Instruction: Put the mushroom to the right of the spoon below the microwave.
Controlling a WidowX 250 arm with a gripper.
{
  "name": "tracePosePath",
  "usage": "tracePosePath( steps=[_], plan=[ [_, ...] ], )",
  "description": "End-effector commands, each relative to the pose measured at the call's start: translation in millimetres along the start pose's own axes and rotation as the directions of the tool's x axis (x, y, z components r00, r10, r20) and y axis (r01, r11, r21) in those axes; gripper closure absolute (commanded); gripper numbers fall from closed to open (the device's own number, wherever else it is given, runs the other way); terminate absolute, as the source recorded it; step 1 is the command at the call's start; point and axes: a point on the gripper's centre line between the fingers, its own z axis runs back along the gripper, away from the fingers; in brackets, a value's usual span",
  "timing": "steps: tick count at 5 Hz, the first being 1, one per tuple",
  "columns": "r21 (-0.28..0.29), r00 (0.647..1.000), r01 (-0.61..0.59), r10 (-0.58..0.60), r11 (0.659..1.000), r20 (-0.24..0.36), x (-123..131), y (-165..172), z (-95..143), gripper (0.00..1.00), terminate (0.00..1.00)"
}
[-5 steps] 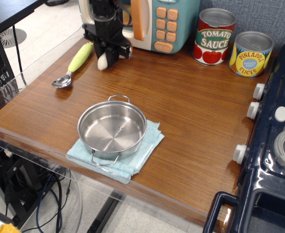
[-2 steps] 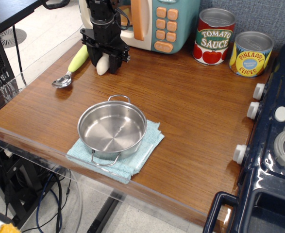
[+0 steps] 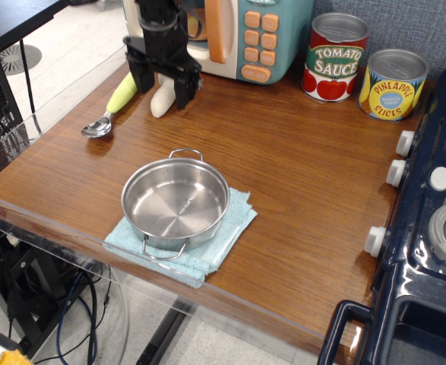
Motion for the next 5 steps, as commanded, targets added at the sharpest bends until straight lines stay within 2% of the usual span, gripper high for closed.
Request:
tracePosePath(
  steps=[1,4,5],
  plan=[
    [0.055,0.982,-0.036,0.025,0.998,0.188,0.6,10.0,91.3,0.0,0.0],
    [0.055,0.982,-0.036,0.025,0.998,0.188,0.6,10.0,91.3,0.0,0.0],
    [0.055,0.982,-0.036,0.025,0.998,0.188,0.6,10.0,91.3,0.0,1.0]
  ],
)
